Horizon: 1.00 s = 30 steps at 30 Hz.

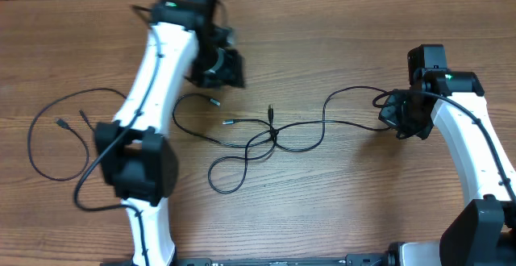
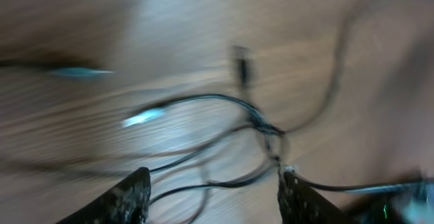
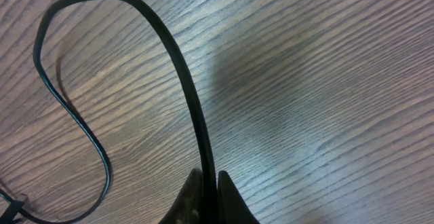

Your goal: Untangle cables

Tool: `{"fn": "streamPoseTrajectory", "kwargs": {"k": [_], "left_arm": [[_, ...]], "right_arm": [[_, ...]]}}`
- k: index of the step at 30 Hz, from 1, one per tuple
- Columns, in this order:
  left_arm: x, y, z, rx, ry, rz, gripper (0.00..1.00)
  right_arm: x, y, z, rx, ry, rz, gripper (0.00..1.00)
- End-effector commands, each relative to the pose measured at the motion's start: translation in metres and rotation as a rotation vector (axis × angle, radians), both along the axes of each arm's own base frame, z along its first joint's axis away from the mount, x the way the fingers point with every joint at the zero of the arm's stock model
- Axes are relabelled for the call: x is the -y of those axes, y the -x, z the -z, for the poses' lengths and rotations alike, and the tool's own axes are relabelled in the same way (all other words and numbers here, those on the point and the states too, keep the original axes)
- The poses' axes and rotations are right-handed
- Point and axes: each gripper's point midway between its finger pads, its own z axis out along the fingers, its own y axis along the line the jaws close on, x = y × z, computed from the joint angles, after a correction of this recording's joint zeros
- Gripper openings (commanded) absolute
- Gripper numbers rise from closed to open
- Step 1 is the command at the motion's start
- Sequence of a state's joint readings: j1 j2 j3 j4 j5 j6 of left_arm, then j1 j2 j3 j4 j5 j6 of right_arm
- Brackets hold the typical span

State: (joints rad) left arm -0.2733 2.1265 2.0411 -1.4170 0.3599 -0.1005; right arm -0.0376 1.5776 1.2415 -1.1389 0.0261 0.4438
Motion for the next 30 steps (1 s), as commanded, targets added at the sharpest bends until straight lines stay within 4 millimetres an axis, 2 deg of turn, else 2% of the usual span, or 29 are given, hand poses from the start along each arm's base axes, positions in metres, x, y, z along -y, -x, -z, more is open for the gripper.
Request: {"fn": "streamPoseTrajectory", "kwargs": {"k": [1,4,9,16,21,23,28,30], "left_arm": [[0.074,0.033,0.007,-0.002,0.194,0.353,0.63],[0.1,0.05,0.004,0.024,0.231,0.489,0.68],[0.13,0.07,-0.005,0.024,0.324,0.571,0.72],[0.161,0.071,-0.005,0.12,0.338,0.65,0.75],[0.168,0.081,0.007,0.119,0.272,0.685,0.73],[0.173,0.088,0.014,0.118,0.253,0.709,0.7],[0.187,0.099,0.017,0.123,0.259,0.749,0.69],[0.19,0.101,0.018,0.129,0.258,0.758,0.61]], "right_arm": [[-0.002,0.0,0.001,0.002,-0.004,-0.011,0.04],[-0.002,0.0,0.001,0.002,-0.004,-0.011,0.04],[-0.002,0.0,0.001,0.002,-0.004,-0.011,0.04],[-0.002,0.001,0.001,0.0,-0.005,-0.011,0.04],[-0.002,0.001,0.001,0.0,-0.005,-0.011,0.04],[-0.002,0.001,0.001,0.0,-0.005,-0.011,0.04],[-0.002,0.001,0.001,-0.001,-0.006,-0.011,0.04],[-0.002,0.001,0.001,-0.001,-0.006,-0.011,0.04]]}}
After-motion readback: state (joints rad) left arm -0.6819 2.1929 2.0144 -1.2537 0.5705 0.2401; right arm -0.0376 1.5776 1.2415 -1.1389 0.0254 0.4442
